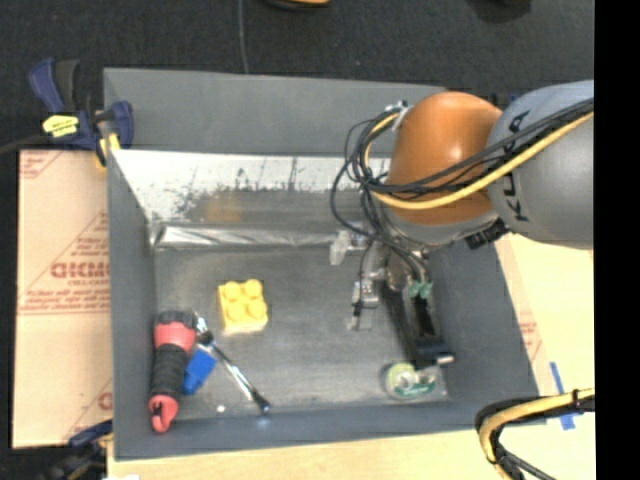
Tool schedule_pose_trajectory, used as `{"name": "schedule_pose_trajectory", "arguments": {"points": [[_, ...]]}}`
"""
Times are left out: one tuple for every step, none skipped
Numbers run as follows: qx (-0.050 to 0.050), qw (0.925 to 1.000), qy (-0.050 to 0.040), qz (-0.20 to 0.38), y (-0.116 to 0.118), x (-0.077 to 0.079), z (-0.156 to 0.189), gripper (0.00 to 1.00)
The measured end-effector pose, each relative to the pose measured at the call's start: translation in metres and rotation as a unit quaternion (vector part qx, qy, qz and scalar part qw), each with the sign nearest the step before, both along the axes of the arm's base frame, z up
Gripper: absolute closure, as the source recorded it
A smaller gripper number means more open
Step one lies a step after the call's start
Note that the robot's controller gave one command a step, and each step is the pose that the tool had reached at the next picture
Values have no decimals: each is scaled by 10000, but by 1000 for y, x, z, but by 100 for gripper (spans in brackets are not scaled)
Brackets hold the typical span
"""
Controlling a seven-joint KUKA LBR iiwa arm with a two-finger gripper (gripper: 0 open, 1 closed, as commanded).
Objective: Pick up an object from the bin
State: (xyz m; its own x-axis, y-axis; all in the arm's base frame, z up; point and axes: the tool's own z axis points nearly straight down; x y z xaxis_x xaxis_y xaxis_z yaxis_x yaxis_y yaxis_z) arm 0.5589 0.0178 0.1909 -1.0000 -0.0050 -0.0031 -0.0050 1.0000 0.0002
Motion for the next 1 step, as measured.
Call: {"name": "schedule_pose_trajectory", "arguments": {"points": [[9,10000,-29,12,60,30,-89,0]]}}
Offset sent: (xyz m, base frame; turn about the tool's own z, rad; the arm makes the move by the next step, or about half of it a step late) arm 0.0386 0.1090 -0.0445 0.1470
